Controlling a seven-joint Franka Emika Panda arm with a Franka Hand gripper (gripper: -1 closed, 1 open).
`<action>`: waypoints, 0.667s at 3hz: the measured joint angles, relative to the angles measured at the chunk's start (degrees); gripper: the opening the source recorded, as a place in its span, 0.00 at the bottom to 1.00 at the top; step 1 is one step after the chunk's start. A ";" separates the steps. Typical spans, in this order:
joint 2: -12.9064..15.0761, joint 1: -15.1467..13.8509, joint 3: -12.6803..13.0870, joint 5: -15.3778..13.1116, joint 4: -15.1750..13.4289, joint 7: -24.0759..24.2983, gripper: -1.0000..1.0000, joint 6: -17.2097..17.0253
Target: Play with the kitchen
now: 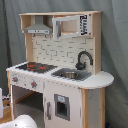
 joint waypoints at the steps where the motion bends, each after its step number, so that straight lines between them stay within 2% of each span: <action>1: -0.01 -2.38 1.63 0.16 2.56 -0.02 1.00 -0.04; 2: -0.02 -3.45 0.55 0.07 6.94 -3.42 1.00 -0.34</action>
